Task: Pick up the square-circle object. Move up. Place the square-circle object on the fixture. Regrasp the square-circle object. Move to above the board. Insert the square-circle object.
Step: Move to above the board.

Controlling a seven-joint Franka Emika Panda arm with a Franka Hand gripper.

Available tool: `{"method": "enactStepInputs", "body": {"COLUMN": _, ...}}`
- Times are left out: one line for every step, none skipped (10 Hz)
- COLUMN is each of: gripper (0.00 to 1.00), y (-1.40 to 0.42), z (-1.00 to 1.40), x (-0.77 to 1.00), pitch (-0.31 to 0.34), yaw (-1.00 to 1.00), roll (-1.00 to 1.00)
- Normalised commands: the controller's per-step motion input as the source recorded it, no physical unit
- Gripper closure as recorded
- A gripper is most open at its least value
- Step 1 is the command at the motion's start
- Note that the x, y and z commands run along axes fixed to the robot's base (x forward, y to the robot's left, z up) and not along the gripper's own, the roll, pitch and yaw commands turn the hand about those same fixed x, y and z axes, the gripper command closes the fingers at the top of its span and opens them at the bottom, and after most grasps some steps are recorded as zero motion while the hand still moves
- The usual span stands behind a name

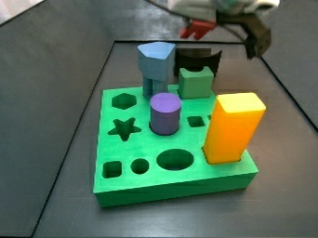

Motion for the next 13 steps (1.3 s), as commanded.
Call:
{"method": "enactStepInputs", "body": {"gripper": 1.0, "y": 0.05, "z": 1.0, "x": -0.01, "pitch": -0.016, "yaw": 0.08, "roll": -0.04}}
{"method": "enactStepInputs", "body": {"gripper": 1.0, "y": 0.05, "z": 1.0, "x": -0.01, "pitch": -0.021, "yaw": 0.06, "roll": -0.04}}
{"method": "enactStepInputs", "body": {"gripper": 1.0, "y": 0.05, "z": 1.0, "x": -0.02, "pitch": -0.022, "yaw": 0.03, "roll": -0.05}}
{"method": "enactStepInputs", "body": {"gripper": 1.0, "y": 0.04, "z": 1.0, "x": -0.02, "pitch": -0.02, "yaw": 0.01, "roll": -0.05}}
{"method": "enactStepInputs", "body": {"gripper": 1.0, "y": 0.04, "z": 1.0, "x": -0.03, "pitch": -0.014, "yaw": 0.0, "roll": -0.05}}
{"method": "enactStepInputs", "body": {"gripper": 1.0, "y": 0.04, "z": 1.0, "x": -0.03, "pitch": -0.009, "yaw": 0.0, "roll": -0.06}}
{"method": "enactStepInputs", "body": {"gripper": 1.0, "y": 0.03, "z": 1.0, "x": -0.04, "pitch": 0.007, "yaw": -0.01, "roll": -0.06}}
{"method": "enactStepInputs", "body": {"gripper": 1.0, "y": 0.02, "z": 1.0, "x": -0.05, "pitch": 0.018, "yaw": -0.01, "roll": -0.06}}
{"method": "enactStepInputs", "body": {"gripper": 1.0, "y": 0.02, "z": 0.83, "x": -0.04, "pitch": 0.03, "yaw": -0.01, "roll": -0.06}}
{"method": "enactStepInputs", "body": {"gripper": 1.0, "y": 0.01, "z": 0.71, "x": -0.04, "pitch": 0.034, "yaw": -0.01, "roll": -0.06}}
{"method": "enactStepInputs", "body": {"gripper": 1.0, "y": 0.0, "z": 0.48, "x": -0.03, "pitch": 0.054, "yaw": 0.0, "roll": -0.07}}
{"method": "enactStepInputs", "body": {"gripper": 1.0, "y": -0.01, "z": 0.25, "x": -0.01, "pitch": 0.071, "yaw": 0.0, "roll": -0.07}}
{"method": "enactStepInputs", "body": {"gripper": 1.0, "y": -1.0, "z": 0.18, "x": -0.55, "pitch": -0.135, "yaw": -0.13, "roll": -1.0}}
